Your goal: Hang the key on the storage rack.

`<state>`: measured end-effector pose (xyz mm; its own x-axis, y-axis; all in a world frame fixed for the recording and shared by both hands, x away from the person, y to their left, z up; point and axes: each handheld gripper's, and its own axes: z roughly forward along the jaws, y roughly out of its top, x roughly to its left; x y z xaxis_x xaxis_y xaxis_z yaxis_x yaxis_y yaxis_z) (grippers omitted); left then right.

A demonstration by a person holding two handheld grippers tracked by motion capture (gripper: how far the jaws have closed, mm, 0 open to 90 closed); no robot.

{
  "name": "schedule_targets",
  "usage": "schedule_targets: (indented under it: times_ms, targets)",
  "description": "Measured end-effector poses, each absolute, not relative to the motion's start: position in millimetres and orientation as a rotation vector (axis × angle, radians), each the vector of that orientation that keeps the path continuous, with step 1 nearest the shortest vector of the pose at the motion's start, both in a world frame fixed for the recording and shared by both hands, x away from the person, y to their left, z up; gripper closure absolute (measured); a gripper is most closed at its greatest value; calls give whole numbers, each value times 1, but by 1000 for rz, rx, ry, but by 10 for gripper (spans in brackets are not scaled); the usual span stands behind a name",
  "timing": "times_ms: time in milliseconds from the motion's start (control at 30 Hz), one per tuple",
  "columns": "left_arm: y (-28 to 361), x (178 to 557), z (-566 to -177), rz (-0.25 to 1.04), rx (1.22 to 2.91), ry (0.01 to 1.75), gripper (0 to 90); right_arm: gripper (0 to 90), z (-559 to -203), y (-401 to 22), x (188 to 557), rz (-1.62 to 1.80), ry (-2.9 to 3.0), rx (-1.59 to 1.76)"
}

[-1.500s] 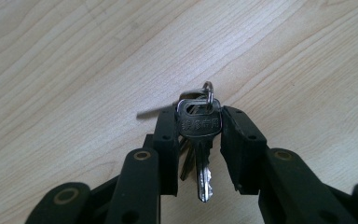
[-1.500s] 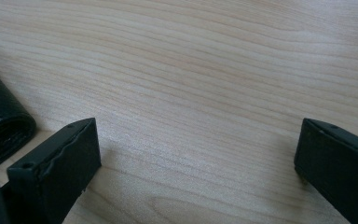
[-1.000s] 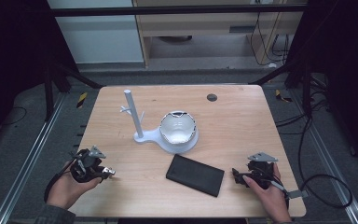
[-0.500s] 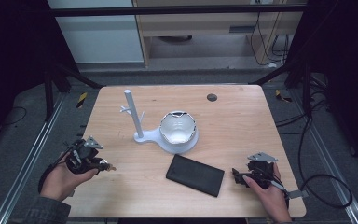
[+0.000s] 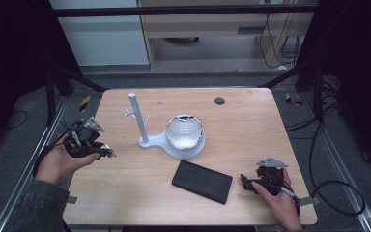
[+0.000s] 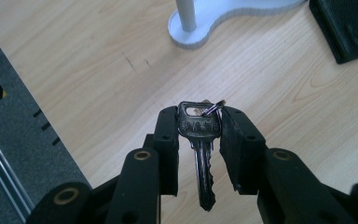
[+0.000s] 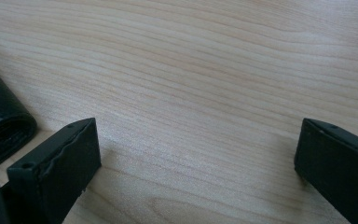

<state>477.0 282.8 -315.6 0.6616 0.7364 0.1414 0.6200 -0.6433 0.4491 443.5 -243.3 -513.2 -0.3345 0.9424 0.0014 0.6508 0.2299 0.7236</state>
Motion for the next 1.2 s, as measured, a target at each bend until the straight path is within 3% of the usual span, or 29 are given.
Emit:
schedule_targets:
  times_ms: [467, 1200]
  targets:
    - [259, 506, -264, 498, 2541, 1018, 681, 5, -513, -244, 444, 881, 2071, 1456]
    - [254, 522, -251, 504, 2529, 1028, 680, 5, -514, -243, 444, 883, 2069, 1458]
